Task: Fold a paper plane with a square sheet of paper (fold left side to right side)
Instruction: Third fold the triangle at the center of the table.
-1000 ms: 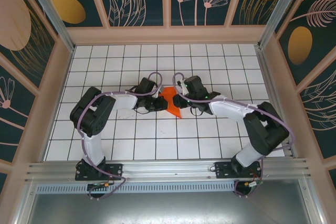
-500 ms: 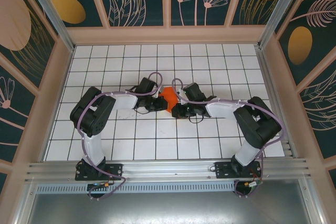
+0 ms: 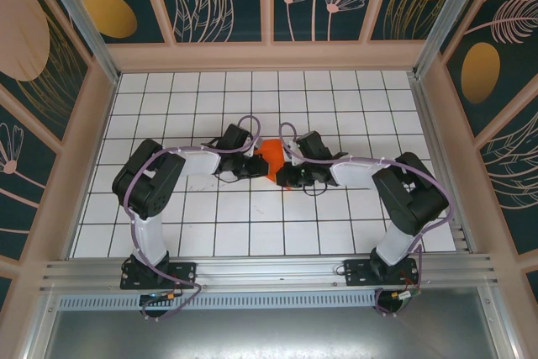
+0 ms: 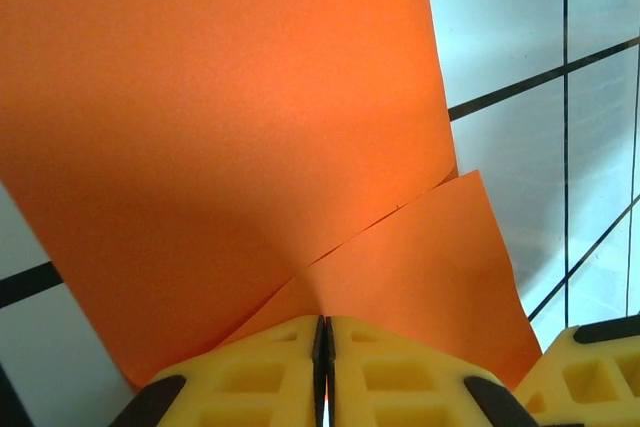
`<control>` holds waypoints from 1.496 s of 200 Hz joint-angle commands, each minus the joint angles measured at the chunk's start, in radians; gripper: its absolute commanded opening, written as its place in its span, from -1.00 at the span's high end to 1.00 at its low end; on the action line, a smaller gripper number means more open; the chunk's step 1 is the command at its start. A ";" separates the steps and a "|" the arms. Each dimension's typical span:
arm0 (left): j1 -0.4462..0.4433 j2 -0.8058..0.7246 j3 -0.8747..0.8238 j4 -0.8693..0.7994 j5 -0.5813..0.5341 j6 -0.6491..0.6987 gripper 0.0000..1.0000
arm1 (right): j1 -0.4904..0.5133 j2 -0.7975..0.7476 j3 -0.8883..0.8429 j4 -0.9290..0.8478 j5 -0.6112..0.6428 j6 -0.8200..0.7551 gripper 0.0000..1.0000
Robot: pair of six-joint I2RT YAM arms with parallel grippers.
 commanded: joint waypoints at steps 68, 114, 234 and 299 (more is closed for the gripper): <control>-0.004 0.088 -0.029 -0.131 -0.132 0.039 0.72 | -0.012 0.039 -0.012 -0.042 0.028 -0.010 0.81; -0.003 0.090 -0.029 -0.134 -0.134 0.039 0.72 | -0.012 0.044 -0.015 -0.070 0.052 -0.028 0.81; -0.003 0.091 -0.028 -0.142 -0.145 0.044 0.72 | -0.010 0.043 -0.050 -0.086 0.005 -0.020 0.81; -0.003 0.098 -0.022 -0.152 -0.156 0.048 0.73 | -0.011 0.016 -0.090 -0.139 0.016 -0.022 0.89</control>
